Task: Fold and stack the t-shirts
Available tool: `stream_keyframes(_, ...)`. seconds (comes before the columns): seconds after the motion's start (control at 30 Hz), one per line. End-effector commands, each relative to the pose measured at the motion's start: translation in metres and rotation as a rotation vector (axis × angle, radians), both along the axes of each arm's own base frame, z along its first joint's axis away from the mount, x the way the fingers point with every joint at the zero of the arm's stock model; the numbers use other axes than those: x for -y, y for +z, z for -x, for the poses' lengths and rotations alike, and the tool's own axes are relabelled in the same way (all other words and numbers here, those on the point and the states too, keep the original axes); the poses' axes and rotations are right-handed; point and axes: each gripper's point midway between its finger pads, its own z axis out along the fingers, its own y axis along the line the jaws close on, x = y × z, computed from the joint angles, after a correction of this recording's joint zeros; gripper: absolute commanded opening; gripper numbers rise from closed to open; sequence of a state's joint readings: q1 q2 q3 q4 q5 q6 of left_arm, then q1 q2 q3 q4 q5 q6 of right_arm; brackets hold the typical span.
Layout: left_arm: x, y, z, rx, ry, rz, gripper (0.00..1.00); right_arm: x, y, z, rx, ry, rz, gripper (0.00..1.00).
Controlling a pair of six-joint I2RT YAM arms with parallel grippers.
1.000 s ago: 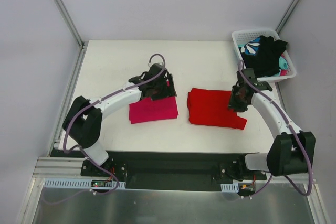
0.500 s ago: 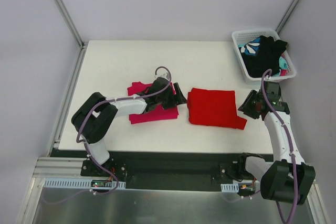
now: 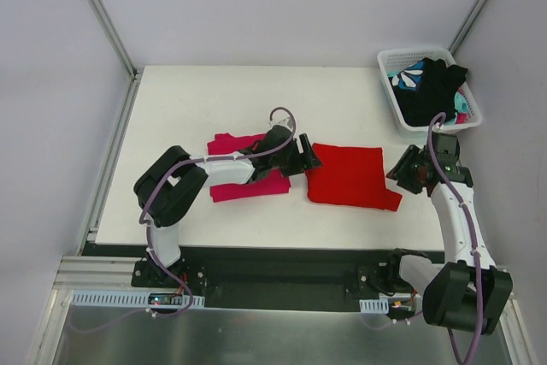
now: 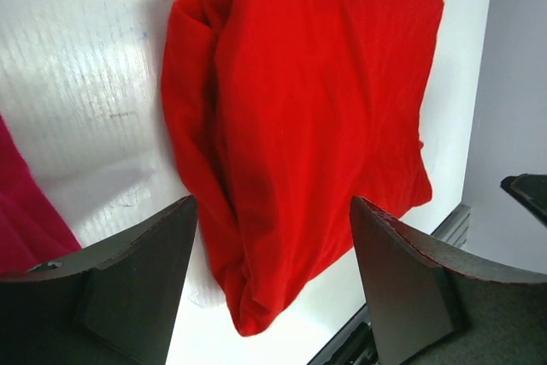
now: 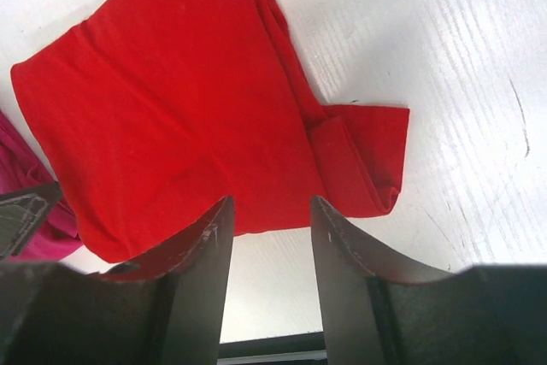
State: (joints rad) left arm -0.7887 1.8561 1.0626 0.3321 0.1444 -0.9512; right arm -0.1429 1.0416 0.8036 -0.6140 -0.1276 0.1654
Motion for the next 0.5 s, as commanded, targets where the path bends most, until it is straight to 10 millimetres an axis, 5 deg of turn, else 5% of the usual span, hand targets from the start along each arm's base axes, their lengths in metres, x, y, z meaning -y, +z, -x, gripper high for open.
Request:
stream_keyframes(0.0,0.01,-0.003,0.002,-0.012,0.0,-0.017,0.72,0.01,0.007,-0.002,0.02,-0.058,0.007,0.46)
stream_keyframes(0.47,0.023,-0.028,0.015,-0.052,-0.019,-0.063,0.73,0.035,-0.005,0.001,0.022,-0.196,-0.072,0.53)
